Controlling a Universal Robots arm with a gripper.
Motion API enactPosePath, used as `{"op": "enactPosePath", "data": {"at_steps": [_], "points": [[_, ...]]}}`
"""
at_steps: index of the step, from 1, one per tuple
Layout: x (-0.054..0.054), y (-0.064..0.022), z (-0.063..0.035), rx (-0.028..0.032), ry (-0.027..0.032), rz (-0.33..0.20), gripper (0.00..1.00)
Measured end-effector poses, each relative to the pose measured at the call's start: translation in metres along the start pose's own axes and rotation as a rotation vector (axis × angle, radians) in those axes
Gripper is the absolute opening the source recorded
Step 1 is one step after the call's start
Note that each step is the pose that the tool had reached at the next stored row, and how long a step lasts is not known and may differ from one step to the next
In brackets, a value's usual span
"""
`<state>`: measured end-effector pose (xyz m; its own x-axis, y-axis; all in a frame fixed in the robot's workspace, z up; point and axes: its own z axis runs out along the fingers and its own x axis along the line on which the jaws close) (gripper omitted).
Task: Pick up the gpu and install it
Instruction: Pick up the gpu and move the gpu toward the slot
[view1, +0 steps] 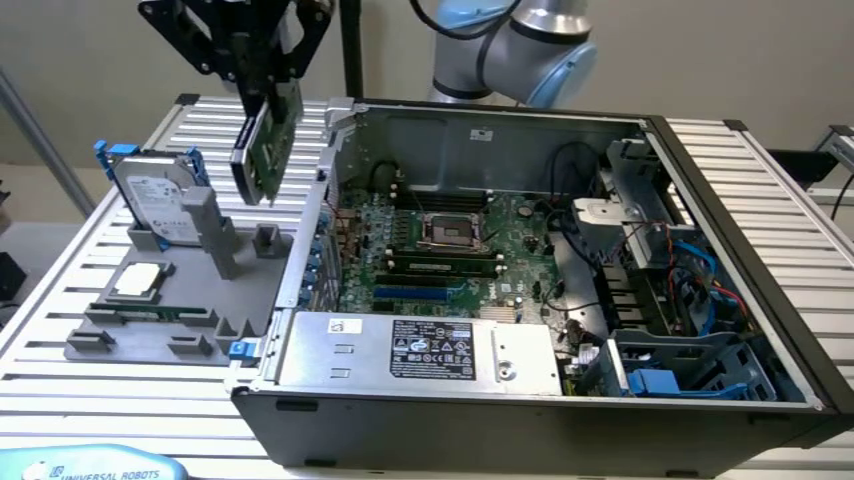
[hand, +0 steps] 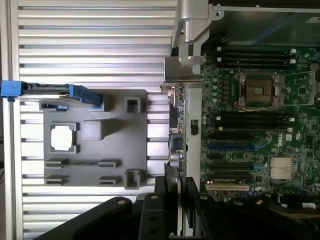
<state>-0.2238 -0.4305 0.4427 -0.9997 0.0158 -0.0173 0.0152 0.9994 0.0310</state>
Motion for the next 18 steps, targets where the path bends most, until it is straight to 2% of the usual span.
{"op": "enactPosePath", "data": {"at_steps": [4,14,18], "points": [[-0.018,0.0004,-0.0046,0.0002,0.0073,0.0,0.27],[-0.064,0.0011,-0.0037,0.0005,0.0211,0.0,0.27],[-0.082,0.0013,-0.0004,0.0044,0.0239,0.001,0.27]]}}
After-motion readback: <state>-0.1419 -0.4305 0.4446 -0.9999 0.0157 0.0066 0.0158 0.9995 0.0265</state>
